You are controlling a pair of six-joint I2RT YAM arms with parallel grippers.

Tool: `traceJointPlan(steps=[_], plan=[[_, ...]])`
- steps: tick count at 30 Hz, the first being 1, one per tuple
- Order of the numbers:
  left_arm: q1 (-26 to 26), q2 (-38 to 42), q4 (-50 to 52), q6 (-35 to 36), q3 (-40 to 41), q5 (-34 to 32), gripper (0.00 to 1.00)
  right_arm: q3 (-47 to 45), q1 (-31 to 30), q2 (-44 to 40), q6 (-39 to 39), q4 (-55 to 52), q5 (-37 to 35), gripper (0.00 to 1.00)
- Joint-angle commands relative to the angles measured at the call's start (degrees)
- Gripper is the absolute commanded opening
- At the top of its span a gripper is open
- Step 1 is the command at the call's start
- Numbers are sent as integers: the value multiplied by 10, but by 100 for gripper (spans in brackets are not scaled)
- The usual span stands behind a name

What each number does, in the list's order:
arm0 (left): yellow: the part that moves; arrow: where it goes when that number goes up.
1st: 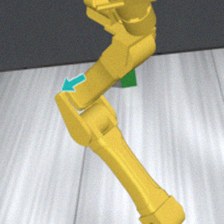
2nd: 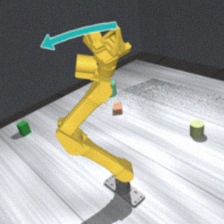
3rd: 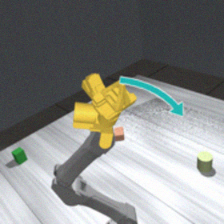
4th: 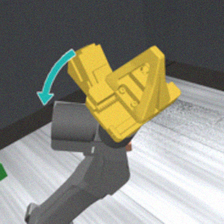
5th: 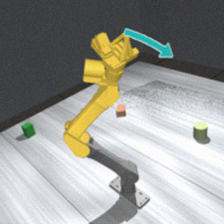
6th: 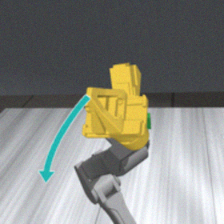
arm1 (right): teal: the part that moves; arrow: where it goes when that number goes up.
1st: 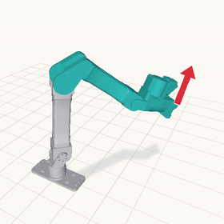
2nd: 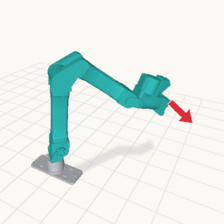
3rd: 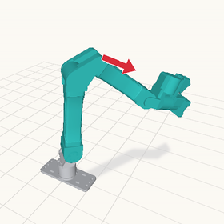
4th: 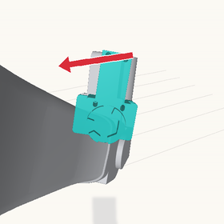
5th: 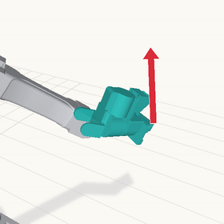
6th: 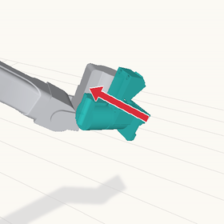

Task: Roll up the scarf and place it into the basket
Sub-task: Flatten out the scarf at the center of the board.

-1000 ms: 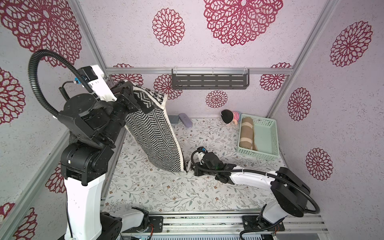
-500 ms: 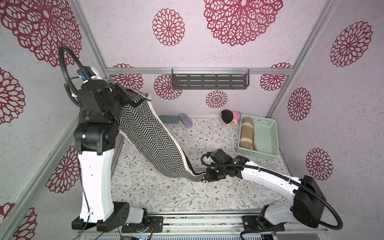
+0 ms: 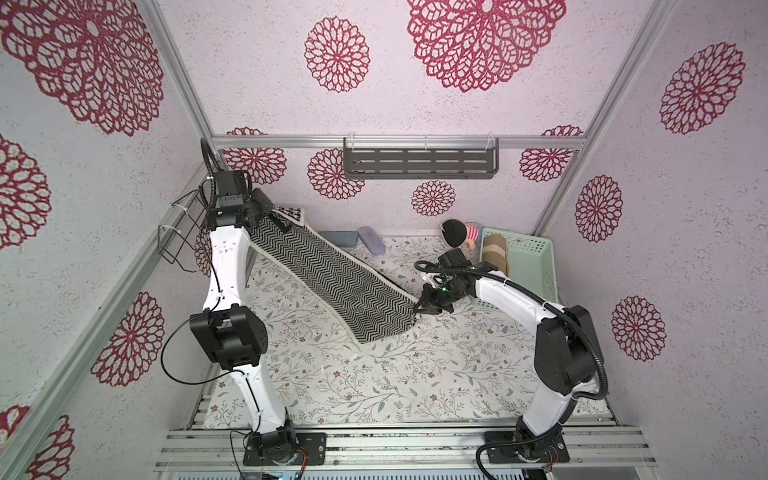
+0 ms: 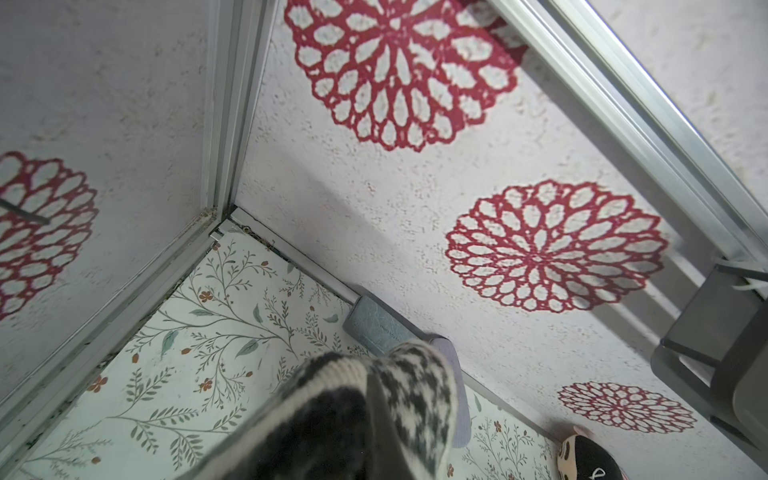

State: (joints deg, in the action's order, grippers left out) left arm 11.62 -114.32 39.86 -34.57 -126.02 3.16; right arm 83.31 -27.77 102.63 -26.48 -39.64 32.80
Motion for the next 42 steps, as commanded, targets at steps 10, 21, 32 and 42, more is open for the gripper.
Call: traceJointPlan(steps=[10,21,32,42], plan=[[6,239,-99,-19,136,29,0,-4,2,-162,37,-133,-46,0],[7,426,-34,-57,262,21,0,-58,8,-289,20,-249,-51,0],[43,274,-348,-128,480,63,0,-41,91,-49,45,-75,-41,0],[63,-58,-454,-145,340,135,7,330,111,289,57,-109,-156,45]])
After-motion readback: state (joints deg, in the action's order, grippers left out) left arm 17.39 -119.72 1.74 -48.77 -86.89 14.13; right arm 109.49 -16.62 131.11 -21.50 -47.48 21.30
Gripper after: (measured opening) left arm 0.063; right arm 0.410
